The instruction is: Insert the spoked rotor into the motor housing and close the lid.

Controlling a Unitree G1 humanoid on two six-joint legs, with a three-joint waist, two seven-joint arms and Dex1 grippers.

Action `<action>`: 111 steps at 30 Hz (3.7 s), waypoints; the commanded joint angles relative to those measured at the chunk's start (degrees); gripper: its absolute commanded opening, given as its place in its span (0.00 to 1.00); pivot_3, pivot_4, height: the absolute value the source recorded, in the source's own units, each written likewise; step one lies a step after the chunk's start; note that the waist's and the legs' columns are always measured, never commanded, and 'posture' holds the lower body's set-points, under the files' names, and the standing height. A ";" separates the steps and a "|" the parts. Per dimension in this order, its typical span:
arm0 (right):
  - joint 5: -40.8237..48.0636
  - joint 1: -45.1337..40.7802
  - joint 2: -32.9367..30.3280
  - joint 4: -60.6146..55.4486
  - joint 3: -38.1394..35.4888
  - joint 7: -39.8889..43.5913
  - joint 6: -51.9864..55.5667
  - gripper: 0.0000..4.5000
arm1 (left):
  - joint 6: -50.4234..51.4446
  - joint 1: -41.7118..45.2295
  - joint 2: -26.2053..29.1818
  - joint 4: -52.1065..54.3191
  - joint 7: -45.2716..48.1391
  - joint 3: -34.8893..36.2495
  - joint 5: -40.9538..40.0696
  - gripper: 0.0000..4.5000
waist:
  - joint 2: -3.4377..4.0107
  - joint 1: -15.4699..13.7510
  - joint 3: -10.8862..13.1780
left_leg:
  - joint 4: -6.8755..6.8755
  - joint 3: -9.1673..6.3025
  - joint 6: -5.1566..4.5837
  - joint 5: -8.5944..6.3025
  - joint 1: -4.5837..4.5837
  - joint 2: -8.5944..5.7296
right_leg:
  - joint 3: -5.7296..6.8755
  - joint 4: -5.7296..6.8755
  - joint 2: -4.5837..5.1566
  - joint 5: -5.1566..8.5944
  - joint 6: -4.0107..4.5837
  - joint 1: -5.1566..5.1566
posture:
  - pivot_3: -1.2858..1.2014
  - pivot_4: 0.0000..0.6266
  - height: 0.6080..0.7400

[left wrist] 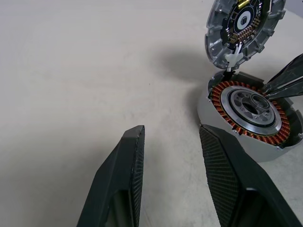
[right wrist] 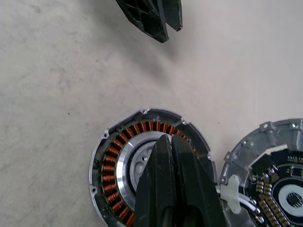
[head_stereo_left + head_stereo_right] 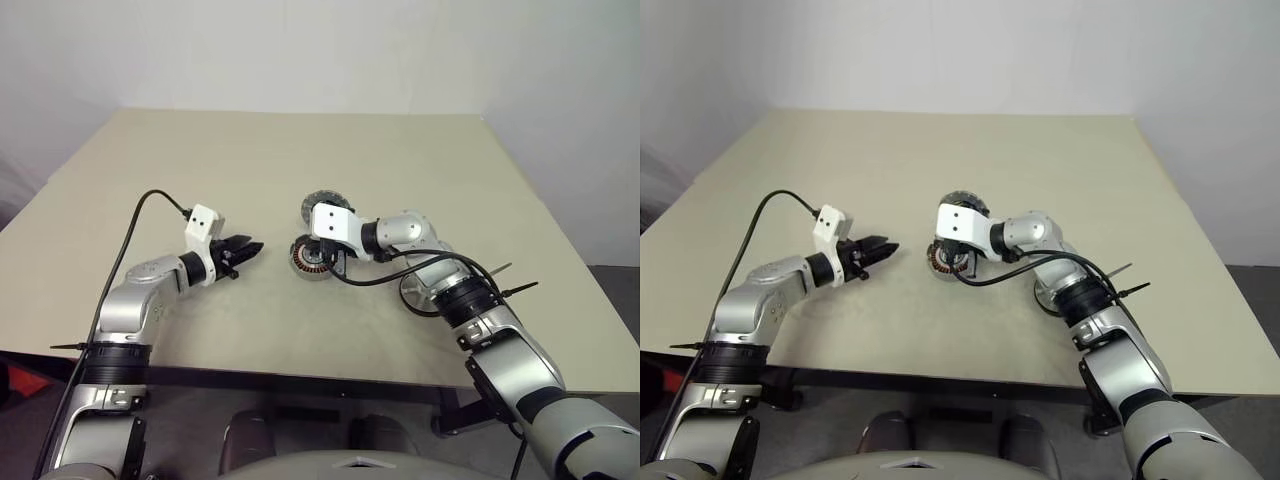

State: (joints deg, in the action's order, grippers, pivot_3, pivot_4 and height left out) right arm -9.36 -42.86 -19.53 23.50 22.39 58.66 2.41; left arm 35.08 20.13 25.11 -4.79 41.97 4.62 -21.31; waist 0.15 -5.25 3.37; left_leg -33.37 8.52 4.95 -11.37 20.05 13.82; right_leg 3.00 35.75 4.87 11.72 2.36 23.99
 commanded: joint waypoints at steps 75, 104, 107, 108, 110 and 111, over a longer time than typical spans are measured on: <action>-1.15 -0.58 0.49 4.89 -1.56 -2.40 -4.17 0.01 | -3.56 2.24 2.63 -3.03 -0.65 1.21 -0.11 0.43 | -0.03 1.14 -0.02 | -0.03 -0.01 0.01 0.02 -0.01 0.00 | 0.00 0.05 0.00 0.00 0.01 -0.02 | 0.52 0.00 1.00; -0.31 -0.84 0.93 1.77 -2.55 -2.19 -2.70 0.01 | -3.92 2.86 3.52 -4.07 -0.82 2.11 -0.10 0.43 | -0.03 1.15 -0.02 | -0.03 -0.01 0.02 0.02 -0.01 0.00 | 0.00 0.05 0.00 0.00 0.01 -0.02 | 0.52 0.00 1.00; -0.41 -1.04 0.84 2.21 -2.69 -2.40 -2.67 0.01 | -3.99 2.72 3.49 -4.15 -0.78 2.11 -0.10 0.43 | -0.03 1.15 -0.02 | -0.03 -0.01 0.02 0.02 -0.02 0.00 | 0.00 0.06 0.00 0.00 0.01 -0.02 | 0.52 0.00 1.00; -0.55 -1.17 0.87 2.79 -2.66 -2.64 -2.82 0.01 | -4.03 2.72 3.48 -4.21 -0.78 2.11 -0.09 0.43 | -0.03 1.15 -0.02 | -0.03 -0.01 0.02 0.02 -0.02 0.00 | 0.00 0.06 0.00 0.00 0.01 -0.02 | 0.52 0.00 1.00; -0.96 -1.48 1.06 4.32 -2.48 -3.20 -3.17 0.01 | -4.12 2.82 3.50 -4.43 -0.75 2.11 -0.06 0.43 | -0.03 1.15 -0.02 | -0.03 -0.01 0.02 0.02 -0.01 0.00 | 0.00 0.06 0.00 0.00 0.01 -0.02 | 0.52 0.00 1.00; -1.07 -1.61 1.34 5.44 -2.40 -3.52 -3.28 0.01 | -4.17 2.87 3.52 -4.51 -0.75 2.13 -0.05 0.43 | -0.03 1.16 -0.02 | -0.03 -0.01 0.02 0.02 -0.01 0.00 | 0.00 0.06 0.00 0.00 0.01 -0.02 | 0.52 0.00 1.00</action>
State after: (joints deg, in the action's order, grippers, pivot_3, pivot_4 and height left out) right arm -11.04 -42.53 -18.37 28.78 20.96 55.96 -0.27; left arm 32.18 21.71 28.38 -9.79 41.01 6.02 -21.20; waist 0.12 -4.09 3.35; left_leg -33.41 8.51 4.97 -11.34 20.04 13.81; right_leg 3.00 35.81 4.87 11.71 2.37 23.97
